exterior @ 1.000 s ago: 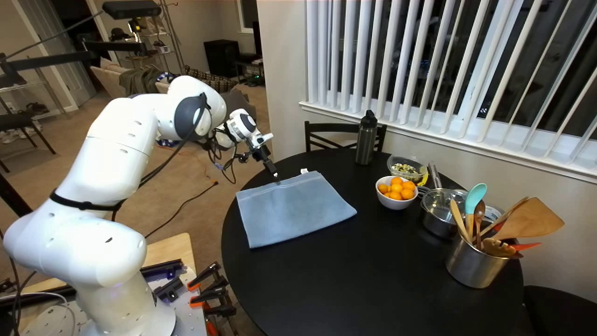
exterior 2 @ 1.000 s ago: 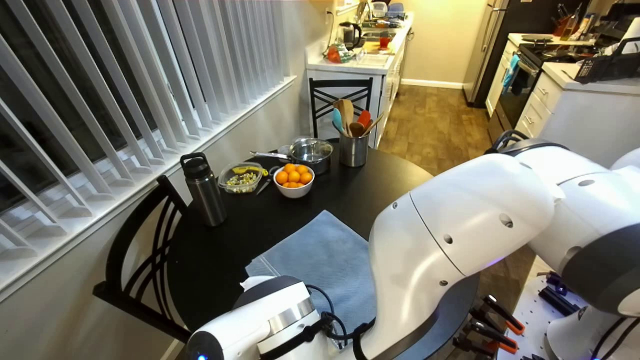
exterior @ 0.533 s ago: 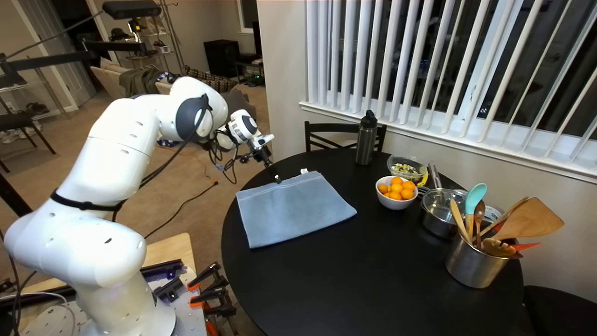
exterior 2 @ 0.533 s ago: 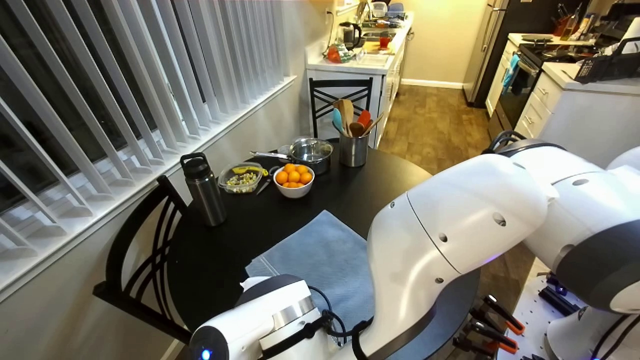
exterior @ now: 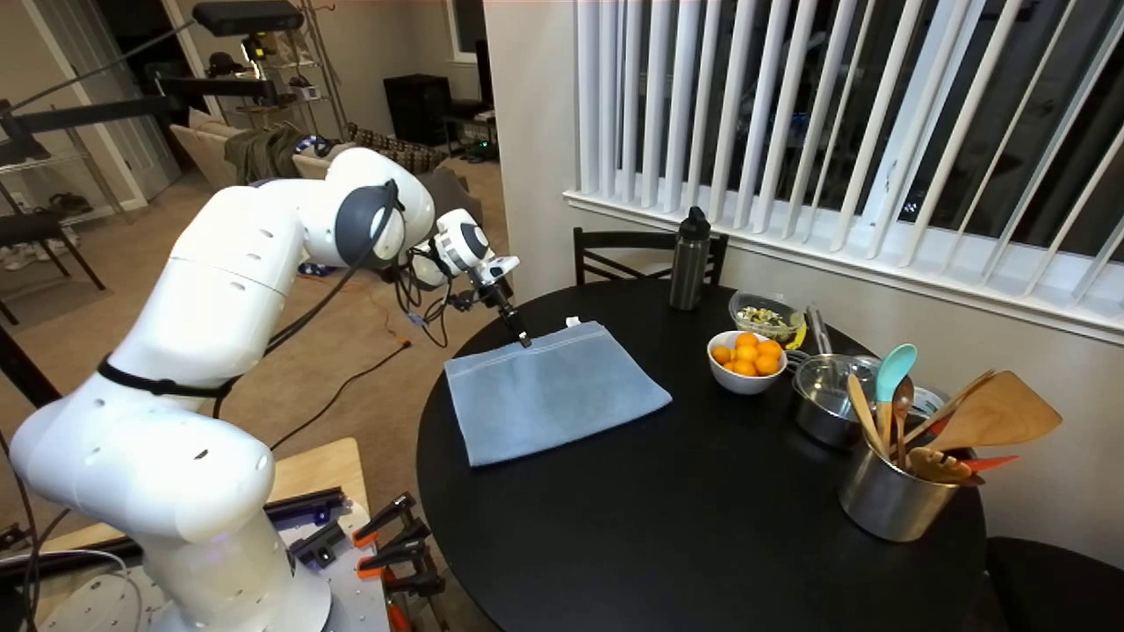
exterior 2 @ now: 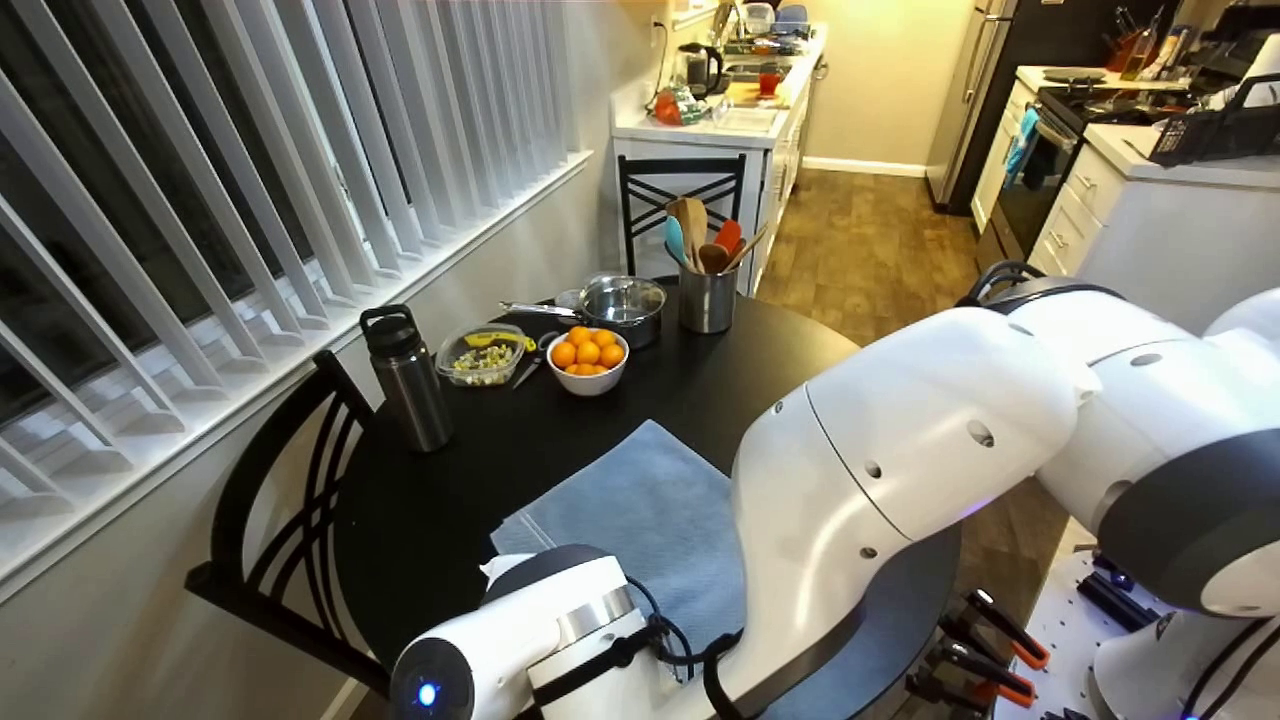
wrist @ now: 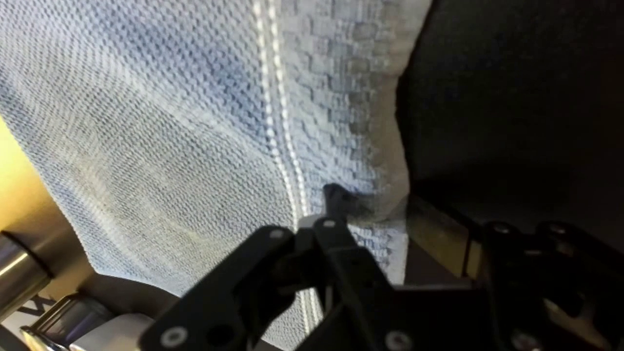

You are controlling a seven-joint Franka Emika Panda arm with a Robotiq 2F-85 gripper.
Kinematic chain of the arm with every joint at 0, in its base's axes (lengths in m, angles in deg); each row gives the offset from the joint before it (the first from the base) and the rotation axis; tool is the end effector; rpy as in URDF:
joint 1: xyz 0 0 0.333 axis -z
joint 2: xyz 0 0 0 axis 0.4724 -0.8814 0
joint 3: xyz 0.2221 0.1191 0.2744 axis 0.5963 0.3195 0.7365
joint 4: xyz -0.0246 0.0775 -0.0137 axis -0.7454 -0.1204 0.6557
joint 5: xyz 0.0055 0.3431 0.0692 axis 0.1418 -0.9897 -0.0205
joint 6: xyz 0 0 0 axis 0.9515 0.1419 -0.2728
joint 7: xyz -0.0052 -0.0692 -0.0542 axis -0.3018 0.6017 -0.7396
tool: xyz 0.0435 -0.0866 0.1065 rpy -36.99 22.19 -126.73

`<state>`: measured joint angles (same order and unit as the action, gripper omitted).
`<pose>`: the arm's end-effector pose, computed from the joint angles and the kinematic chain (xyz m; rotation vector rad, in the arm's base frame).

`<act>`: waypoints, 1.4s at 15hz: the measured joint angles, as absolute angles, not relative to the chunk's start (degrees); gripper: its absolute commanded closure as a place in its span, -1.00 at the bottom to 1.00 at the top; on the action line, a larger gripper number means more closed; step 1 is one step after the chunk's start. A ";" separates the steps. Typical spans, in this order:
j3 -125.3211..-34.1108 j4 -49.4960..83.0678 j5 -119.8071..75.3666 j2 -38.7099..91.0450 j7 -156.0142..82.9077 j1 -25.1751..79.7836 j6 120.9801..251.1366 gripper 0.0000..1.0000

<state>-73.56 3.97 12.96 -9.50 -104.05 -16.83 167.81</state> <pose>0.5286 0.4807 0.1827 2.6260 -0.0808 0.4301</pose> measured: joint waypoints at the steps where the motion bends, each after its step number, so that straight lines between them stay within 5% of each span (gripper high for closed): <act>1: -73.55 4.10 12.96 -9.51 -104.05 -16.84 168.51 0.91; 13: -73.65 5.89 13.05 -8.02 -104.12 -16.84 169.39 0.93; 21: -74.57 22.21 13.22 7.48 -109.29 -16.28 169.72 0.93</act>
<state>-74.57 22.21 13.22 7.48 -109.29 -16.28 169.72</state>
